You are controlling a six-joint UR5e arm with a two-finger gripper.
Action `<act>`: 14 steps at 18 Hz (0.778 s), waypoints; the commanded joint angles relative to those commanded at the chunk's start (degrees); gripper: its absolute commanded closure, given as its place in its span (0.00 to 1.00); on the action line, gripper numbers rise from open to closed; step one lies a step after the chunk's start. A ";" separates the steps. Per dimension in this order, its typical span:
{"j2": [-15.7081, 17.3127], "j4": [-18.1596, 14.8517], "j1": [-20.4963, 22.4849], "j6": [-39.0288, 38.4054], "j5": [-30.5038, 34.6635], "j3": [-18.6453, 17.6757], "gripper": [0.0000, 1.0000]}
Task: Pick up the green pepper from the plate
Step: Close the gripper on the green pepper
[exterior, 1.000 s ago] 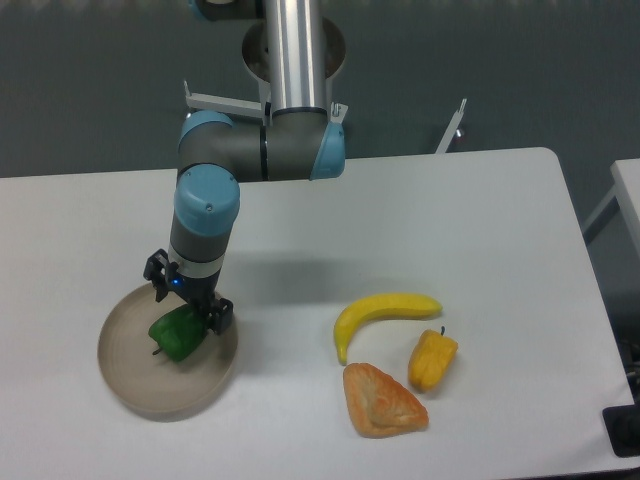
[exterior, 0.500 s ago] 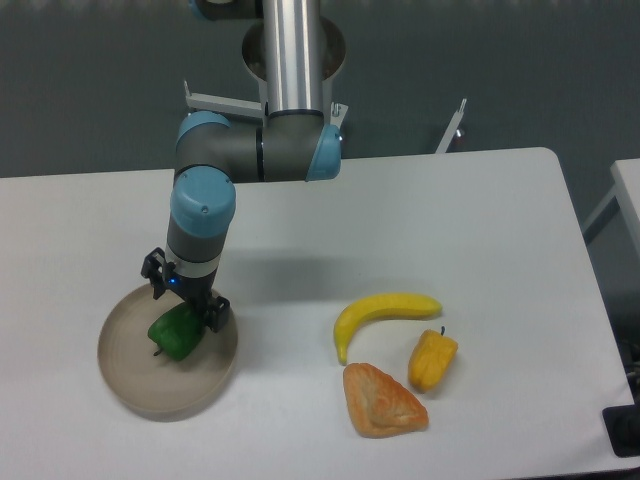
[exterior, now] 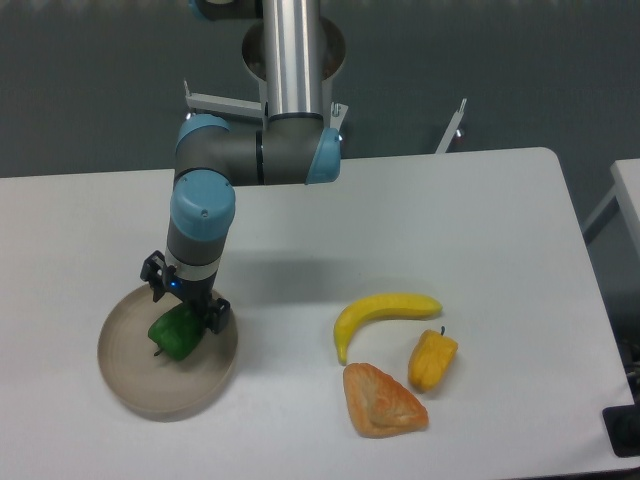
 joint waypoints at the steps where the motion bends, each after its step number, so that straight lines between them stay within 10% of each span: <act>1: 0.00 0.00 0.09 -0.26 0.00 0.00 0.00; 7: -0.62 0.00 0.09 -0.27 0.17 0.97 0.02; 11: -0.53 0.00 0.09 0.08 0.44 0.97 0.62; 14: -0.44 0.00 0.09 0.35 0.44 1.06 0.78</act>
